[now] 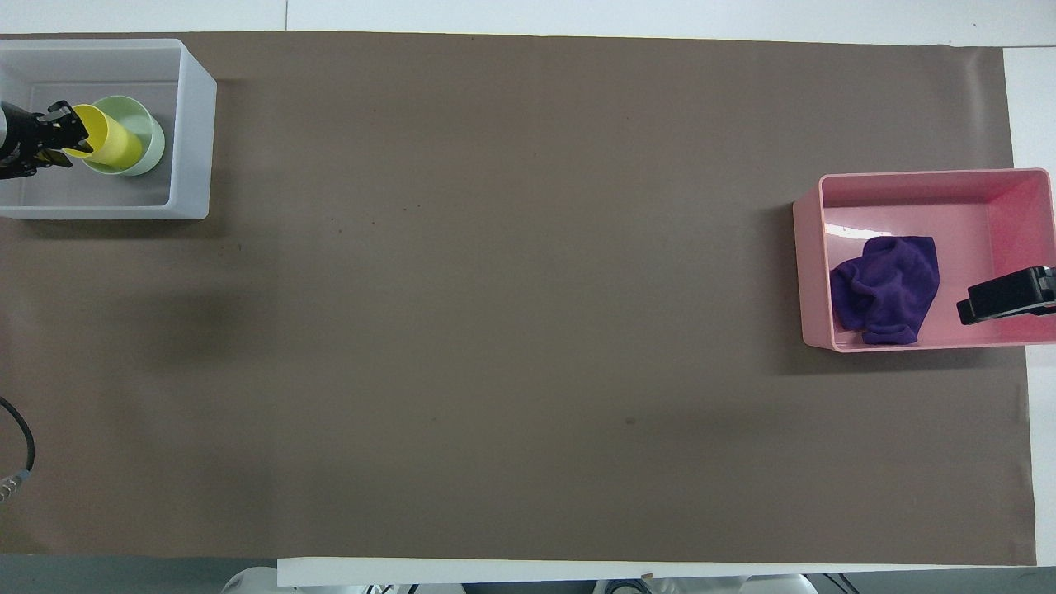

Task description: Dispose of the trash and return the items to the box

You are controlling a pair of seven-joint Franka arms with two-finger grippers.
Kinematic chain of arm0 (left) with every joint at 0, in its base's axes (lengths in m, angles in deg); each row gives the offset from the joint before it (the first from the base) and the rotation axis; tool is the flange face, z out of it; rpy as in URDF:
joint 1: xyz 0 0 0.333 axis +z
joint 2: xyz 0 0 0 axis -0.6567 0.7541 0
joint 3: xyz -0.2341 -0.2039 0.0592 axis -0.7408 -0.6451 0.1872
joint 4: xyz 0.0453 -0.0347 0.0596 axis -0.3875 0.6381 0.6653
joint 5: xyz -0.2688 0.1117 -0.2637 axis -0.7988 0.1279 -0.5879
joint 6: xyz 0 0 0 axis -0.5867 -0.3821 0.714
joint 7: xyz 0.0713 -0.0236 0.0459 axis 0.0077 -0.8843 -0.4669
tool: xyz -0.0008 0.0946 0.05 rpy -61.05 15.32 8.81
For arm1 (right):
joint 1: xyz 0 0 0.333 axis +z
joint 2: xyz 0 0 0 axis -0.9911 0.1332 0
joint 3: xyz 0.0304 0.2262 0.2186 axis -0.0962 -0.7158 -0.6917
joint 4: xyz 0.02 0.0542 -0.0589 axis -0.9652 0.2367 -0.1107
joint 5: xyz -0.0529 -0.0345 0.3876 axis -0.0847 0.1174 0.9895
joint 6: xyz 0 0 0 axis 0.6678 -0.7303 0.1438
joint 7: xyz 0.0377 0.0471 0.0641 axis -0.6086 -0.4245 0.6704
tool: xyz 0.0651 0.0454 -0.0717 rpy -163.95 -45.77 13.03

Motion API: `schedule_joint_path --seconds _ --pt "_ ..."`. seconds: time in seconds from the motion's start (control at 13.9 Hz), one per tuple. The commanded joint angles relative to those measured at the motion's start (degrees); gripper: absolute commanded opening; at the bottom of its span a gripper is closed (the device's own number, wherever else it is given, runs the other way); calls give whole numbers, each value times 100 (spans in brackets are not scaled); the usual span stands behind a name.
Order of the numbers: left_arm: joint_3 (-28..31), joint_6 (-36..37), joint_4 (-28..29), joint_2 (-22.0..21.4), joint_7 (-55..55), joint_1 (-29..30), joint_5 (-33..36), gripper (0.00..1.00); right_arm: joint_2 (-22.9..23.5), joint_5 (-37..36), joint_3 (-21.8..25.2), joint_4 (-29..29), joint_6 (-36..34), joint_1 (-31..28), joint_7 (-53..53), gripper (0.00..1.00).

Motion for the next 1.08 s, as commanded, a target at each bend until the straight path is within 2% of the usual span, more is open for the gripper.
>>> schedule_joint_path --seconds 0.0,0.07,0.29,0.36,0.43,0.5,0.65,0.72,1.01 --pt "9 1460 270 -1065 -643 -380 116 100 -1 -10 -12 15 78 -26 -30 100" --pt "9 2015 525 -1539 -864 -521 116 100 -1 -10 -12 6 78 -35 -30 100" --pt "-17 2337 1833 -3156 -919 -986 116 100 -1 -1 -12 6 78 -35 -39 100" --pt "-17 2529 2002 -3517 -928 -1162 116 100 -1 -1 -12 6 78 -26 -39 100" --pt "-26 2853 1899 -3634 -1033 -1260 116 100 -1 -1 -12 6 78 -26 -30 100" --pt "-35 3134 1533 -3679 -1591 -1295 98 100 -1 -1 -12 6 69 -26 -30 100" --pt "-35 3671 900 -3557 -2218 -1304 28 100 -1 -1 -12 6 60 -35 -30 100" --pt "-35 3726 757 -3434 -2246 -1304 19 100 -1 -1 -12 6 51 -35 -39 100" --pt "-17 3682 747 -3416 -2255 -1278 28 100 -1 -1 -12 6 42 -44 -30 100"
